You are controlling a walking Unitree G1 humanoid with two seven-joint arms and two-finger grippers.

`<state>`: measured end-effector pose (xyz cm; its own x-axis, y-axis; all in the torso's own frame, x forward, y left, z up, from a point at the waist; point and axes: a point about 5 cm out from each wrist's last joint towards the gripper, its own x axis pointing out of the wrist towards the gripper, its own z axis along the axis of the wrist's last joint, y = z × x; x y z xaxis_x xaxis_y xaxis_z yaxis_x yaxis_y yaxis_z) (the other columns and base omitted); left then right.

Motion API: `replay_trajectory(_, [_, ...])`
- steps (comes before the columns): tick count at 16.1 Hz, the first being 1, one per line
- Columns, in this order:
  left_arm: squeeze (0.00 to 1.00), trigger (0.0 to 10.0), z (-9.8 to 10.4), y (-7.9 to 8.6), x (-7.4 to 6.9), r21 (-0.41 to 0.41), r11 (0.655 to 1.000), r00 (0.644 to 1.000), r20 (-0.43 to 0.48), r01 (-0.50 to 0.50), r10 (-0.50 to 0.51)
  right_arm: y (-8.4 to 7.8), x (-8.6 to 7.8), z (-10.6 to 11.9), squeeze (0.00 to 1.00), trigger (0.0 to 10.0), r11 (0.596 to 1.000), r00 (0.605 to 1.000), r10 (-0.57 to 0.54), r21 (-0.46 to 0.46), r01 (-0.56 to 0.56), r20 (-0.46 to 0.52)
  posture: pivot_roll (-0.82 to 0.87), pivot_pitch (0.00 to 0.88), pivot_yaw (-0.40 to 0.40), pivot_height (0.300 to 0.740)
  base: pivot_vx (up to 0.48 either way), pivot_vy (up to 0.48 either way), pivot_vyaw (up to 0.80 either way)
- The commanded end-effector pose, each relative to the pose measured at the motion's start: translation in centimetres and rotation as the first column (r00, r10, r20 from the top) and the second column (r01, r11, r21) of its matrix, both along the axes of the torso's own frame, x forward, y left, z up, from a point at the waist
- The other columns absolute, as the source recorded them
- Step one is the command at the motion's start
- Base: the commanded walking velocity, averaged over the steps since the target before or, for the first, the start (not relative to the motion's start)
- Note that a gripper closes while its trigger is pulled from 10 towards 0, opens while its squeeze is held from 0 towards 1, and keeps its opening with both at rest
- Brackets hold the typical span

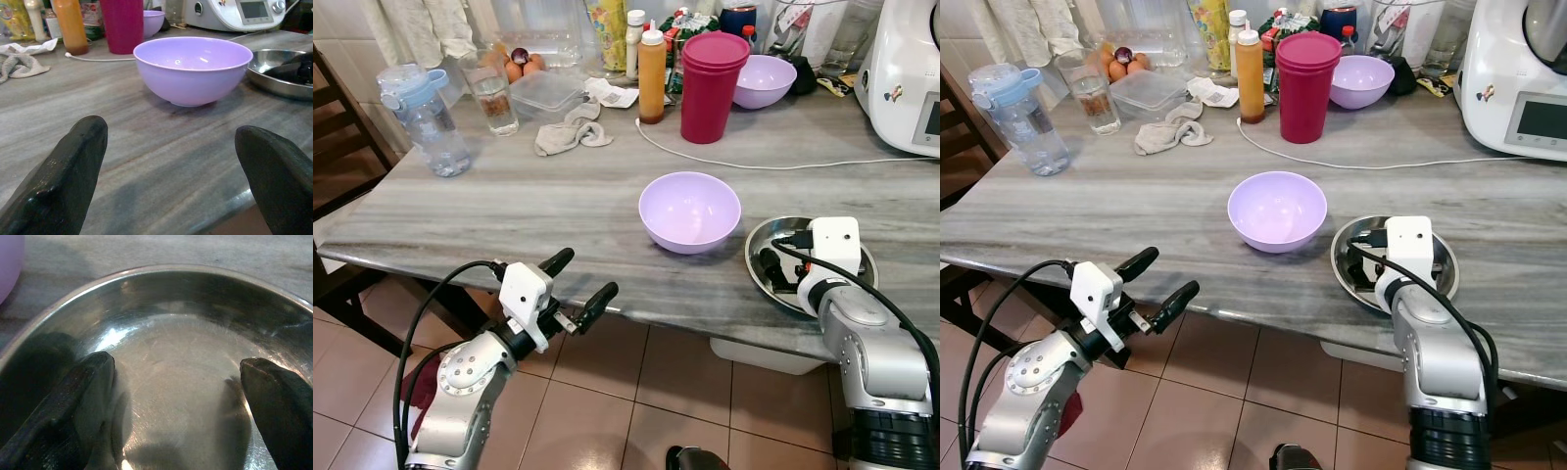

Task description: Setting the table

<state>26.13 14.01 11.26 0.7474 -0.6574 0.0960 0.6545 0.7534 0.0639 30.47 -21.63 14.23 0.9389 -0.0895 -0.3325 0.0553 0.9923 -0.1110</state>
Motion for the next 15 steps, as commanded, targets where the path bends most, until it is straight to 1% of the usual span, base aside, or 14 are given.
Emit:
replay_trajectory(1, [0.00, 10.0, 0.1, 0.3, -0.1, 0.009, 1.000, 1.000, 0.000, 0.000, 0.000, 0.2, 0.2, -0.1, 0.34, 10.0, 1.000, 1.000, 0.019, 0.011, -0.019, -0.018, -0.18, 0.121, 0.056, 0.740, 0.000, 0.000, 0.00])
replay_trajectory(3, [0.00, 10.0, 0.2, 0.1, 0.0, 0.002, 1.000, 1.000, 0.001, -0.006, 0.006, 0.8, 0.6, -0.1, 0.31, 10.0, 0.998, 0.999, 0.047, 0.031, -0.046, -0.016, -0.18, 0.121, 0.057, 0.740, 0.000, 0.000, 0.00])
replay_trajectory(6, [0.00, 10.0, 0.1, 0.0, -0.2, 0.003, 1.000, 1.000, -0.003, 0.000, 0.000, 1.5, 1.1, -0.1, 0.31, 10.0, 0.996, 0.997, 0.078, 0.055, -0.077, -0.014, -0.18, 0.123, 0.059, 0.740, 0.000, 0.000, 0.00])
replay_trajectory(8, [0.00, 10.0, 0.1, 0.1, -0.2, 0.005, 1.000, 1.000, -0.003, -0.002, 0.002, 1.9, 1.3, -0.1, 0.31, 10.0, 0.995, 0.996, 0.087, 0.052, -0.086, -0.013, -0.17, 0.124, 0.059, 0.740, 0.000, 0.000, 0.00])
replay_trajectory(11, [0.00, 10.0, 0.2, 0.1, -0.2, 0.008, 1.000, 1.000, -0.004, -0.005, 0.005, 3.1, 2.0, 0.1, 0.31, 10.0, 0.988, 0.992, 0.127, 0.084, -0.126, -0.002, -0.17, 0.124, 0.059, 0.740, 0.000, 0.000, 0.00])
replay_trajectory(14, [0.00, 10.0, 0.2, 0.0, -0.2, 0.006, 1.000, 1.000, -0.006, -0.003, 0.003, 3.9, 2.1, 0.3, 0.29, 10.0, 0.985, 0.989, 0.150, 0.090, -0.150, 0.007, -0.17, 0.124, 0.059, 0.740, 0.000, 0.000, 0.00])
replay_trajectory(15, [0.00, 10.0, 0.1, 0.0, -0.2, 0.006, 1.000, 1.000, -0.008, -0.003, 0.003, 4.0, 2.0, 0.3, 0.27, 10.0, 0.983, 0.988, 0.156, 0.096, -0.156, 0.006, -0.17, 0.125, 0.056, 0.740, 0.000, 0.000, 0.00])
